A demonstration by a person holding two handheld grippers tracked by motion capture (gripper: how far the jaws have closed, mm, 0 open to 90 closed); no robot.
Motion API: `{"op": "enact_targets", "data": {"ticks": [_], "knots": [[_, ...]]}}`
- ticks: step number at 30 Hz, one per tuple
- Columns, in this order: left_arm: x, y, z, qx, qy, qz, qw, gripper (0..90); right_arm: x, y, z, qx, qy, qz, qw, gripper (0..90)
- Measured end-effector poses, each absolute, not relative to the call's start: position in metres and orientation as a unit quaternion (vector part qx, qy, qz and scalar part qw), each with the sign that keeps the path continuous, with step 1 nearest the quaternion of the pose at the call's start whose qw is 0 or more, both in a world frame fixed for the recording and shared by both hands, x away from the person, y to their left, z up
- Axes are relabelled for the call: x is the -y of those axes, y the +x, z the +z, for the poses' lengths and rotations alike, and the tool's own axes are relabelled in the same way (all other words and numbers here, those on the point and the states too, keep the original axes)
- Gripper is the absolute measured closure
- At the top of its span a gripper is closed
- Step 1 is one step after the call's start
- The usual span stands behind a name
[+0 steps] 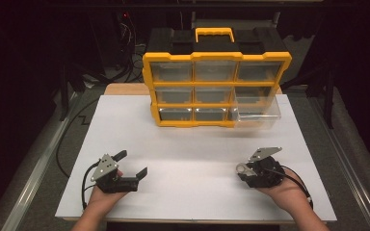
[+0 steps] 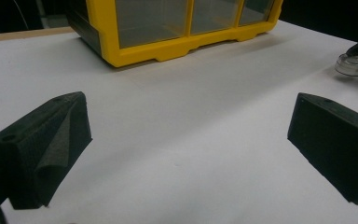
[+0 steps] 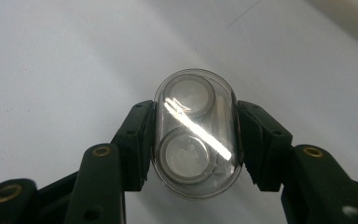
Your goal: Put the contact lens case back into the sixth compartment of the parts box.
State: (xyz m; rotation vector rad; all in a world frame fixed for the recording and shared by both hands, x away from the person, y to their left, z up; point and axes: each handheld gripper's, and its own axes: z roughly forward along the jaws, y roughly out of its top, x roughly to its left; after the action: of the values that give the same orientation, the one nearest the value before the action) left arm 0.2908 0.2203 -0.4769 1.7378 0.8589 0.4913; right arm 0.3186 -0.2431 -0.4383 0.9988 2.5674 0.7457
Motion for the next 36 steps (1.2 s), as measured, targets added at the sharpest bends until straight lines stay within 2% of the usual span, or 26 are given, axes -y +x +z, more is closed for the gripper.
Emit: {"op": "enact_targets", "data": {"ticks": [36], "knots": [[-0.219, 0.291, -0.478, -0.358, 0.733, 0.205, 0.541, 0.5, 0.242, 0.325, -0.416, -0.928, 0.302, 0.198, 0.093, 49.9]]}}
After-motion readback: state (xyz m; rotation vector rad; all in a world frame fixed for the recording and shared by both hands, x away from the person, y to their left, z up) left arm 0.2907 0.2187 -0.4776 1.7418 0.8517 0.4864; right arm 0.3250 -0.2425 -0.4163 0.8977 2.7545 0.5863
